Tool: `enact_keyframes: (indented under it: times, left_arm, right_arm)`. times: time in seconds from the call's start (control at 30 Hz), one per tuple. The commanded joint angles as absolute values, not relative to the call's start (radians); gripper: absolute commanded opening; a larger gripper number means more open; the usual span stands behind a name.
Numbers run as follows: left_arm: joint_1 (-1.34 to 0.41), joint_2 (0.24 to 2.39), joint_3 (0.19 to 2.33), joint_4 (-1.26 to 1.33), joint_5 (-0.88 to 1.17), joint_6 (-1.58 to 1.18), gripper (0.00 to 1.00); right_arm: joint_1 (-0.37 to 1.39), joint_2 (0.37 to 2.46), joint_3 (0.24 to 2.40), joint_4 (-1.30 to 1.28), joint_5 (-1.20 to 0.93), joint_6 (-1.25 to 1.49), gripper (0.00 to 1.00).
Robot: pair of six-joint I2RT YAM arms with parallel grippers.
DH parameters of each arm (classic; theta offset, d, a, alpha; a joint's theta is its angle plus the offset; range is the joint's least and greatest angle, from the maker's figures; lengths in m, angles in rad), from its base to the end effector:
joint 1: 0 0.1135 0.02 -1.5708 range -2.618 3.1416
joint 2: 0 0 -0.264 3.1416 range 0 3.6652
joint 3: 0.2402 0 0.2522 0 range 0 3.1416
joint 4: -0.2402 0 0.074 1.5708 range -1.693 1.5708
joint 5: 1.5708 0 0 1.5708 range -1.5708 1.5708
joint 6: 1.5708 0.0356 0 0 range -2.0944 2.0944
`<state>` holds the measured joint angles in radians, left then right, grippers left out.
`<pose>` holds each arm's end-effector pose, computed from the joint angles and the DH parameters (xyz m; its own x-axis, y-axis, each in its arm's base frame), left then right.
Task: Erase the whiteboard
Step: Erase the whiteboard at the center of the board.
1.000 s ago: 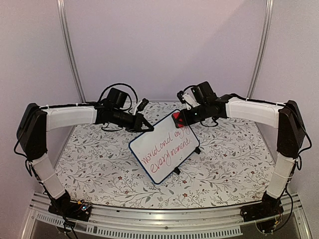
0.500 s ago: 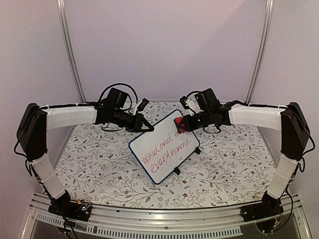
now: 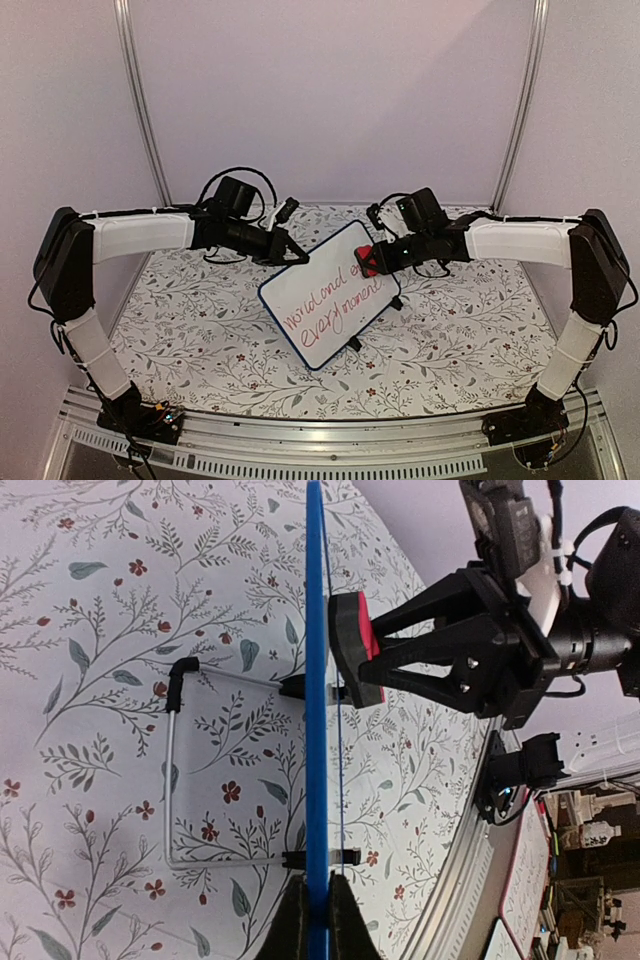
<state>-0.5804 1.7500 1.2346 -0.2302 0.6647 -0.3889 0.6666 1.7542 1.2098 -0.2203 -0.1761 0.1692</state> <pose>0.3097 -0.2293 0.2355 -0.8323 0.1889 -0.5212 0.5349 0.5202 -0.6658 0.3007 0.2445 0.2220 -0.6556 -0.3048 -0.6909 -0.6064 0.7578 0.2411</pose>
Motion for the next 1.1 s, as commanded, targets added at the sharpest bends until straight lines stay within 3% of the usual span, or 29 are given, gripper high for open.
enact_keyframes:
  times: [0.0, 0.6, 1.07]
  left_arm:
    - [-0.603, 1.729, 1.249, -0.241, 0.728, -0.336, 0.0]
    - [-0.605, 1.727, 1.249, -0.241, 0.724, -0.337, 0.0]
    - [-0.604, 1.729, 1.249, -0.241, 0.719, -0.34, 0.0]
  right_arm:
    - [0.664, 1.759, 1.201, -0.267, -0.17, 0.183, 0.07]
    - [0.664, 1.892, 1.483, -0.313, -0.175, 0.151, 0.07]
    - [0.743, 1.802, 1.286, -0.296, -0.219, 0.193, 0.07]
